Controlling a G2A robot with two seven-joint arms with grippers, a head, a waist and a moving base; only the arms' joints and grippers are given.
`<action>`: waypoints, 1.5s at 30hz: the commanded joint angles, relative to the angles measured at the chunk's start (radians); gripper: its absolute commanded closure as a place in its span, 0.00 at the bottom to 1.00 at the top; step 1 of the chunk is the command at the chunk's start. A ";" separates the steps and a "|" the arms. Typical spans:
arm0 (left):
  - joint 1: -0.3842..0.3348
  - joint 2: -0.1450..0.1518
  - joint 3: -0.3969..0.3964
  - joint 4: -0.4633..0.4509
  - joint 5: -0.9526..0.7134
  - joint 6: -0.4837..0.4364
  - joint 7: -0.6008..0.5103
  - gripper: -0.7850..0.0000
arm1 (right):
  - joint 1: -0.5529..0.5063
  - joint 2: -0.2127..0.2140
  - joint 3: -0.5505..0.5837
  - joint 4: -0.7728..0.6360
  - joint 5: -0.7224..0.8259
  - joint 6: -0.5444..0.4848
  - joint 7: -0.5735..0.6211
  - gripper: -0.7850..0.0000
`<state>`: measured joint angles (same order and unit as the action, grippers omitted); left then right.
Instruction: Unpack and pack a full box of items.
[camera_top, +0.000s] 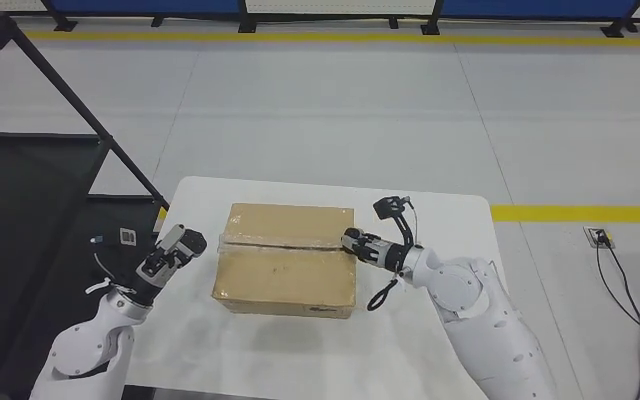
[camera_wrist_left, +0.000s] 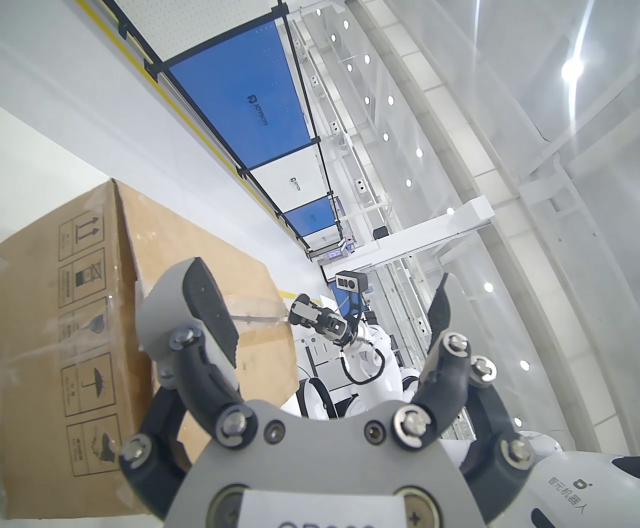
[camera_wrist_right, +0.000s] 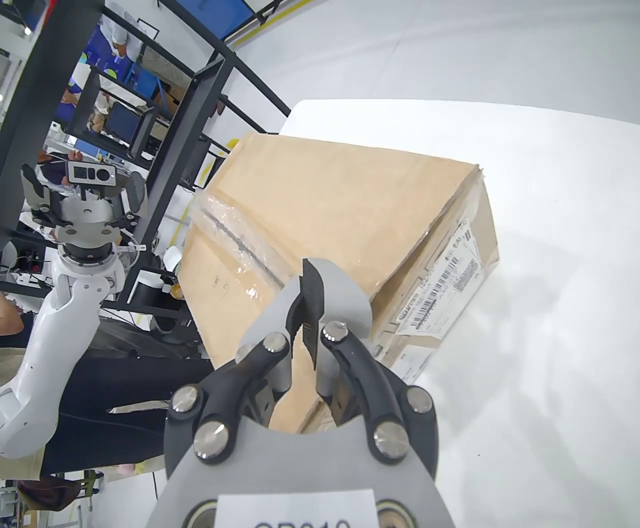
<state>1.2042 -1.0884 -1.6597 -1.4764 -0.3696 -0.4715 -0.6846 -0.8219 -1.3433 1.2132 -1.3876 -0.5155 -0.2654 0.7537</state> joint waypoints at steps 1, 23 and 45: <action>0.000 0.001 -0.004 0.009 0.013 -0.003 0.011 0.00 | 0.001 0.000 -0.001 0.002 0.000 0.000 0.001 0.64; 0.004 0.000 0.032 0.024 0.091 -0.017 0.074 0.00 | -0.079 -0.004 0.009 -0.117 0.058 -0.071 -0.274 0.35; 0.002 0.005 0.024 0.045 0.069 -0.020 0.070 0.00 | 0.216 -0.028 -0.067 0.325 0.757 0.059 0.276 1.00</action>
<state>1.2069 -1.0838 -1.6366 -1.4315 -0.3011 -0.4925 -0.6151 -0.6029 -1.3702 1.1672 -1.0443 0.2956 -0.2293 1.0418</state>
